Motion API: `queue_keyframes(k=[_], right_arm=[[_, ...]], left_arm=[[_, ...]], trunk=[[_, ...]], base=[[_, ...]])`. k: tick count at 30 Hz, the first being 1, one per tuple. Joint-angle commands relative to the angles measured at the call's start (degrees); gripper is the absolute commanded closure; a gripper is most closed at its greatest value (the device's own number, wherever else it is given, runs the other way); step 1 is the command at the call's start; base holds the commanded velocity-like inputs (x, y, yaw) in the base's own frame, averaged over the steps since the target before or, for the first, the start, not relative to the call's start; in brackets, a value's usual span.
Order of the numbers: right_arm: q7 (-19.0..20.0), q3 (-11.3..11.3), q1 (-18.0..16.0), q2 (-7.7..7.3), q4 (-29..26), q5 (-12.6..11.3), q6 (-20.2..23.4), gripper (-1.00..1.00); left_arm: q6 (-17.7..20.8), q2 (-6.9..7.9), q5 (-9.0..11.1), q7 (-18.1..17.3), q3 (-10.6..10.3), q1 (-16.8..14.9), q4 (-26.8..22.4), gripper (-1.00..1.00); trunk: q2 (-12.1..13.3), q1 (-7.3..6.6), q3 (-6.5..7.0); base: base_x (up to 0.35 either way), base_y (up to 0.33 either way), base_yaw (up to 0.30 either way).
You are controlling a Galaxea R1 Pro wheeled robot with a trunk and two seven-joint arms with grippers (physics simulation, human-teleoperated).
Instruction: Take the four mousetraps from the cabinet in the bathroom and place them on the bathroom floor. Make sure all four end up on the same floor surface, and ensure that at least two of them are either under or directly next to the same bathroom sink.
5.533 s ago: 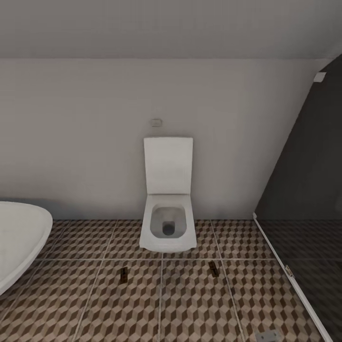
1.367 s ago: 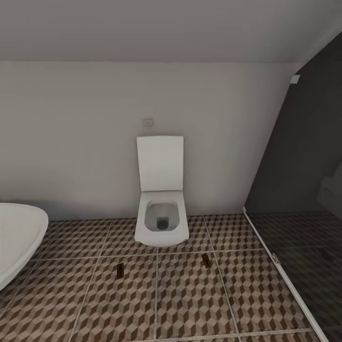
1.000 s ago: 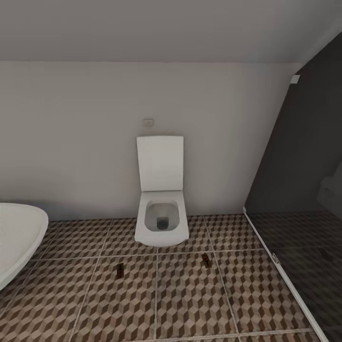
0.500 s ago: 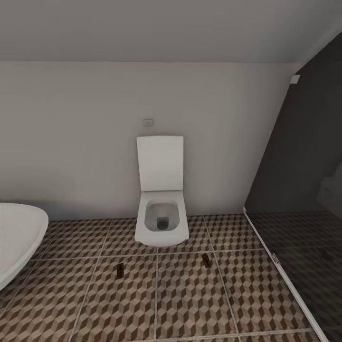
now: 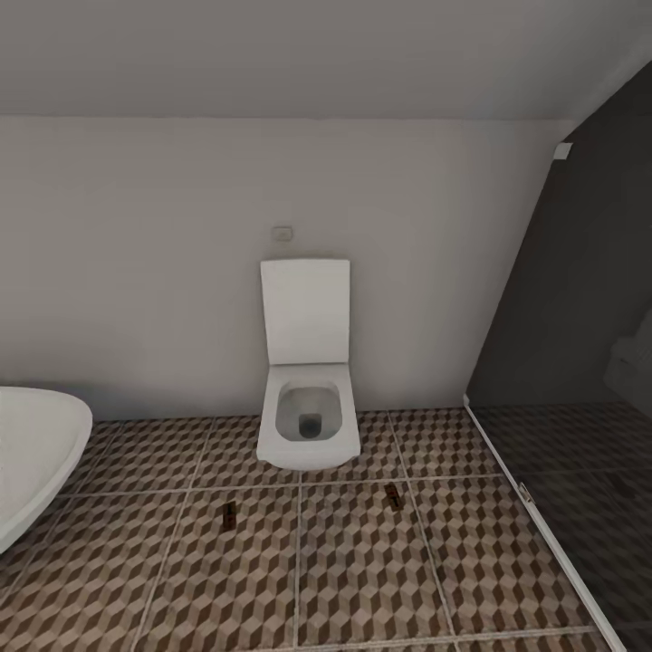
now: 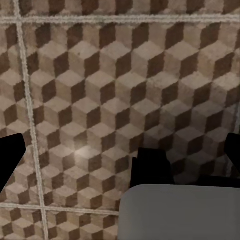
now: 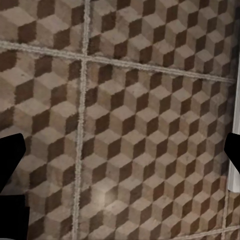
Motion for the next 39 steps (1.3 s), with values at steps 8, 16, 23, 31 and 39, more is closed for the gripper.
queue_keyframes(k=[8,16,23,31,39], right_arm=[[-0.04,0.48,-0.05,0.07,0.16,-0.49,-0.3,-1.0],[0.0,0.47,-0.05,0.06,0.16,-0.5,-0.3,-1.0],[0.0,0.48,-0.05,0.06,0.16,-0.49,-0.3,-1.0],[-0.02,0.48,-0.05,0.05,0.16,-0.52,-0.3,-1.0],[-0.01,0.48,-0.05,0.06,0.16,-0.49,-0.3,-1.0]], left_arm=[[0.14,-0.01,0.54,0.01,-0.48,-0.06,0.05,-1.0],[0.14,-0.01,0.54,0.01,-0.48,-0.05,0.05,-1.0],[0.14,-0.01,0.54,0.01,-0.48,-0.02,0.05,-1.0],[0.14,-0.01,0.54,0.01,-0.48,-0.02,0.05,-1.0],[0.14,-0.01,0.54,0.03,-0.48,-0.02,0.05,-1.0]], trunk=[[-0.02,-0.01,-0.04],[-0.02,-0.01,-0.04],[-0.02,-0.01,-0.04],[-0.02,-0.01,-0.04],[-0.02,-0.01,-0.04]], base=[[0.0,0.0,0.0],[0.0,0.0,0.0],[0.0,0.0,0.0],[0.0,0.0,0.0],[0.0,0.0,0.0]])
